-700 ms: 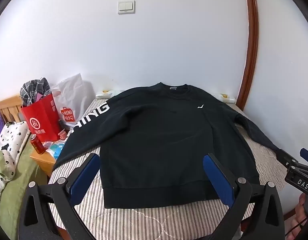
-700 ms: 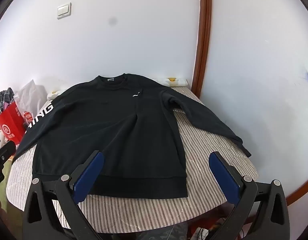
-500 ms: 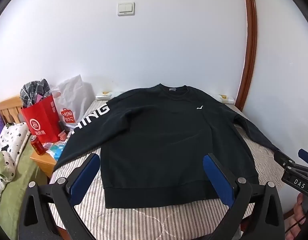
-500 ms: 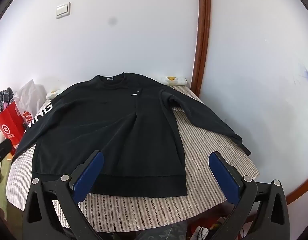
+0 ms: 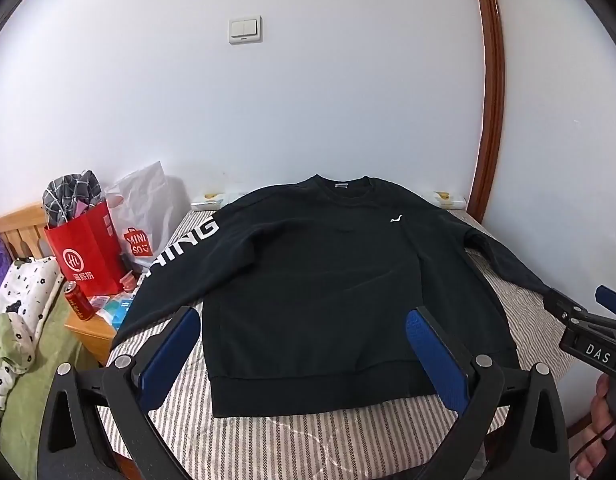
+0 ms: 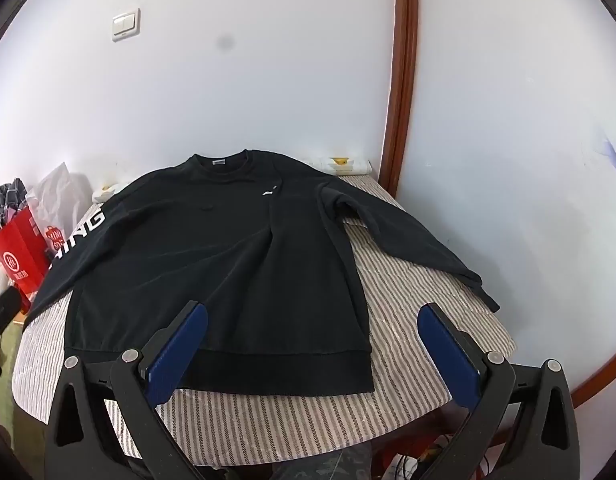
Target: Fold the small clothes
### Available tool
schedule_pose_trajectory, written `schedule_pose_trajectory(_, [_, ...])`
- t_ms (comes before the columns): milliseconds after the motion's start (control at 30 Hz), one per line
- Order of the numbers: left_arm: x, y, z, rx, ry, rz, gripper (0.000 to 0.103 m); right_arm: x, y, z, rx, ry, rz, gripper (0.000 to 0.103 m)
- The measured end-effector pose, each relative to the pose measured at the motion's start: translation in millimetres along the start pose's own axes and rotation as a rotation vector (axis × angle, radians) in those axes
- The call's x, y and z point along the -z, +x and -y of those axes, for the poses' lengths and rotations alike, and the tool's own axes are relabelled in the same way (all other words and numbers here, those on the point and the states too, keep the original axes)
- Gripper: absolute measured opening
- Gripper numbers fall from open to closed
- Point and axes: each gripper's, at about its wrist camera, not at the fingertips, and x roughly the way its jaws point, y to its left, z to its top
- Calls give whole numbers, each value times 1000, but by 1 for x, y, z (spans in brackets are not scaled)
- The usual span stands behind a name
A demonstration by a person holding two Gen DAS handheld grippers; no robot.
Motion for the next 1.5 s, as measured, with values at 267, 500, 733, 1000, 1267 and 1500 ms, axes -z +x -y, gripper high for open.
schedule_pose_trajectory(267, [6,-1,-4,0,-12,3,103,-1,-3,-6,11,-12,12,103])
schedule_pose_trajectory(500, [10,-2,-2,1,-6,7,103,2,-4,-7,16,-15,22,103])
schedule_pose_trajectory(733, [12,-1,-1,3,-7,7,103,2,-2,-10,18,-17,17,103])
schedule_pose_trajectory(1000, [12,-1,-1,4,-10,3,103,3,0,-9,22,-17,13,103])
schedule_pose_trajectory(1267, [13,-1,-1,6,-14,2,103,4,-1,-10,19,-18,13,103])
schedule_pose_trajectory(1500, [11,-3,-4,6,-18,-1,103,4,-3,-11,12,-15,21,103])
